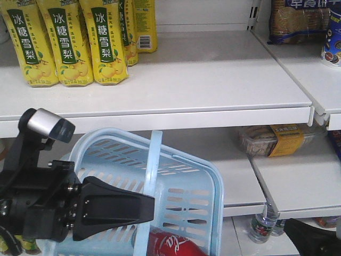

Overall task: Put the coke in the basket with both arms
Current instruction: 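Swing the basket with the bottle toward the robot using the left gripper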

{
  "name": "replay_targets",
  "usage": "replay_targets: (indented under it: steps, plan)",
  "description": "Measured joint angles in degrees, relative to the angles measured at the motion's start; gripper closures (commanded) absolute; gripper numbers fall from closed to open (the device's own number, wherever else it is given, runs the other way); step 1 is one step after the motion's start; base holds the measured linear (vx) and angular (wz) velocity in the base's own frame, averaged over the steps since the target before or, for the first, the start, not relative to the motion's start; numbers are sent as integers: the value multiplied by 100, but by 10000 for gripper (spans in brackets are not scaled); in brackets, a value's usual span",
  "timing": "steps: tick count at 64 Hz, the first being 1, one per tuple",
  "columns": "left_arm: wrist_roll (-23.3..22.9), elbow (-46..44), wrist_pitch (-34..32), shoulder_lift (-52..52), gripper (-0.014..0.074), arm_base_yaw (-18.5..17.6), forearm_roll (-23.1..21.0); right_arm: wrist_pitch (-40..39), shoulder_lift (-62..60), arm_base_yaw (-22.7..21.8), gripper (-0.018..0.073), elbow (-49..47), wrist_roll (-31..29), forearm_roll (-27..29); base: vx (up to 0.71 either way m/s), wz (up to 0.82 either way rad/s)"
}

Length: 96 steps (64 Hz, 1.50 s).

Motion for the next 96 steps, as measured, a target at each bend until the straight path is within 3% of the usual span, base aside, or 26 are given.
replay_targets:
  steps: [19, 47, 71, 96]
  plan:
    - [-17, 32, 2, -440, 603, 0, 113, 0, 0, 0, 564, 0, 0, 4, 0, 0]
    - [-25, 51, 185, -554, 603, 6, -193, 0, 0, 0, 564, 0, 0, 4, 0, 0]
    - [1067, 62, 786, -554, 603, 6, -134, 0, 0, 0, 564, 0, 0, 4, 0, 0]
    - [911, 62, 1107, -554, 603, 6, -95, 0, 0, 0, 564, 0, 0, 4, 0, 0]
